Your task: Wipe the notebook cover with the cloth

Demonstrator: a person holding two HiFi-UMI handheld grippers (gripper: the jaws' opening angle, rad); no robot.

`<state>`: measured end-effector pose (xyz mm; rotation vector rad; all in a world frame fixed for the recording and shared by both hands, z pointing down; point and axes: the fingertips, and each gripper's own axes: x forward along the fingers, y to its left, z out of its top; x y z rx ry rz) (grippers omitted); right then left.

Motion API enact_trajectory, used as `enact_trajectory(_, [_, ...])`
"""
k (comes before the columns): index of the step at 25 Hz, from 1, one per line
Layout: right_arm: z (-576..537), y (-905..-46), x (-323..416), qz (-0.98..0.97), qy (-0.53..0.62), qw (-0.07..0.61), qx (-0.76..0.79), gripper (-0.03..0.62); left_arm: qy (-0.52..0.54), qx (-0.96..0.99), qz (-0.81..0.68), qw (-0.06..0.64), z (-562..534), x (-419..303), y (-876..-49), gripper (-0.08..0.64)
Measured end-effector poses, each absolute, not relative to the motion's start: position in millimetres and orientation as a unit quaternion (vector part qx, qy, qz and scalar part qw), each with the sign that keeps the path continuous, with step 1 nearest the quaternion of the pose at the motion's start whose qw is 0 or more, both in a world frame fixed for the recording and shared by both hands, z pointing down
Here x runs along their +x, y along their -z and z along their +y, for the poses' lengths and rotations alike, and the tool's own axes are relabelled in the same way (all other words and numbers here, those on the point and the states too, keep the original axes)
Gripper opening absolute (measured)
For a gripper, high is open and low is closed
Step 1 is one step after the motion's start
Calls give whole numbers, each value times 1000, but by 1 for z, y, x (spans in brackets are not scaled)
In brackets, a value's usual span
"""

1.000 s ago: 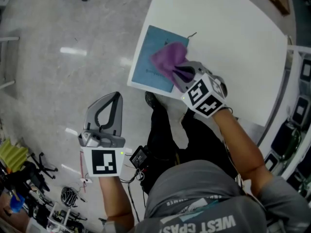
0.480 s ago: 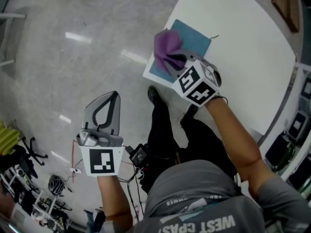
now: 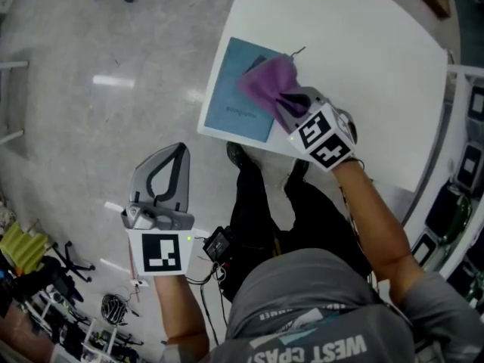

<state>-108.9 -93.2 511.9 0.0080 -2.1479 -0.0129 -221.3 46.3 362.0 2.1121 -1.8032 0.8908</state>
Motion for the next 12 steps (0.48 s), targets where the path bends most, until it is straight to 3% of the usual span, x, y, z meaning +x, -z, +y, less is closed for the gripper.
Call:
enact_trajectory(6, [-109,-507,-88,-878,13,479,14,57,-300,737,-597,100,25,-198,-356,3])
enact_trajectory(12, [-99,-504,-126,-878,41,476,-17,57,-298,723,-614,110,44,-211,-362,3])
